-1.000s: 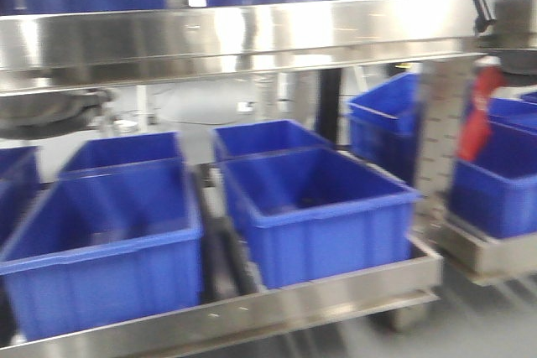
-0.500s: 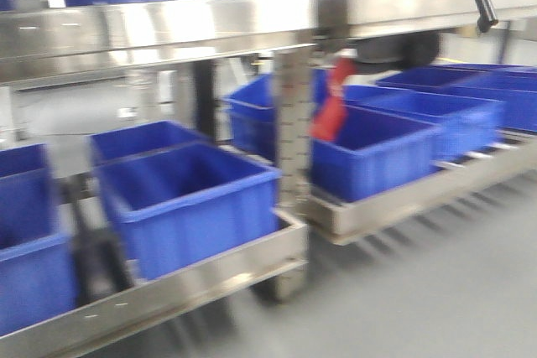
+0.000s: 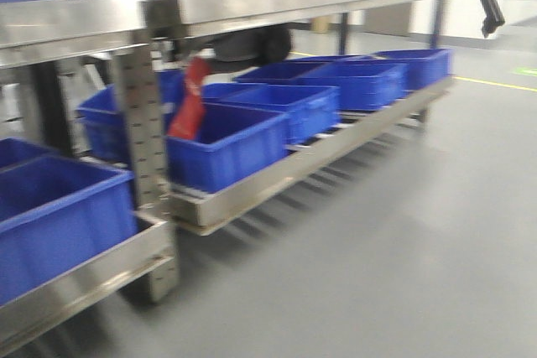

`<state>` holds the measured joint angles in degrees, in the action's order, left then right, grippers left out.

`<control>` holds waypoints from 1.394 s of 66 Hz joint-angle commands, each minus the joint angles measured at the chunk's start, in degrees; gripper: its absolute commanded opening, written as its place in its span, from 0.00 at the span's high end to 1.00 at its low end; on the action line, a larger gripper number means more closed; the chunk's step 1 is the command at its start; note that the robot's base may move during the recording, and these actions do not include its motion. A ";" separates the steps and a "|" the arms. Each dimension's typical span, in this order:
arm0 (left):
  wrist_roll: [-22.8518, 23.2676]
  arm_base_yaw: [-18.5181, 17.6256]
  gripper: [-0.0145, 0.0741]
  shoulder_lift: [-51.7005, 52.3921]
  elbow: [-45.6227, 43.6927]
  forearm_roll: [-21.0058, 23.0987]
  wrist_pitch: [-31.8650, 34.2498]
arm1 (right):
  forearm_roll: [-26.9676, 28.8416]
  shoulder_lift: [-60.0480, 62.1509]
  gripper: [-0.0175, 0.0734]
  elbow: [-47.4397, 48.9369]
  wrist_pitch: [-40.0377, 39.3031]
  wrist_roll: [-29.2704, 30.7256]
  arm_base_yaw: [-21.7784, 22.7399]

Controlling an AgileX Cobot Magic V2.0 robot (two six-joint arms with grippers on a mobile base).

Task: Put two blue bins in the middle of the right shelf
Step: 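Hold the teal bin with both grippers while the base turns away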

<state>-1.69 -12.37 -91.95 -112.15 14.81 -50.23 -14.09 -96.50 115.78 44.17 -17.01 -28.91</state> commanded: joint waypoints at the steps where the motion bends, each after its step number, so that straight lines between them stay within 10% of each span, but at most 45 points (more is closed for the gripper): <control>1: 0.26 -0.68 0.96 0.83 -1.26 5.48 6.28 | 0.43 0.76 0.98 0.14 -4.83 0.97 -0.42; 92: 0.26 -0.68 0.96 0.83 -1.26 5.48 6.28 | 0.43 0.76 0.98 0.14 -4.88 0.97 -0.42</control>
<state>-1.69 -12.37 -92.03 -112.15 14.81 -50.12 -14.09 -96.50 115.78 44.17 -17.01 -28.91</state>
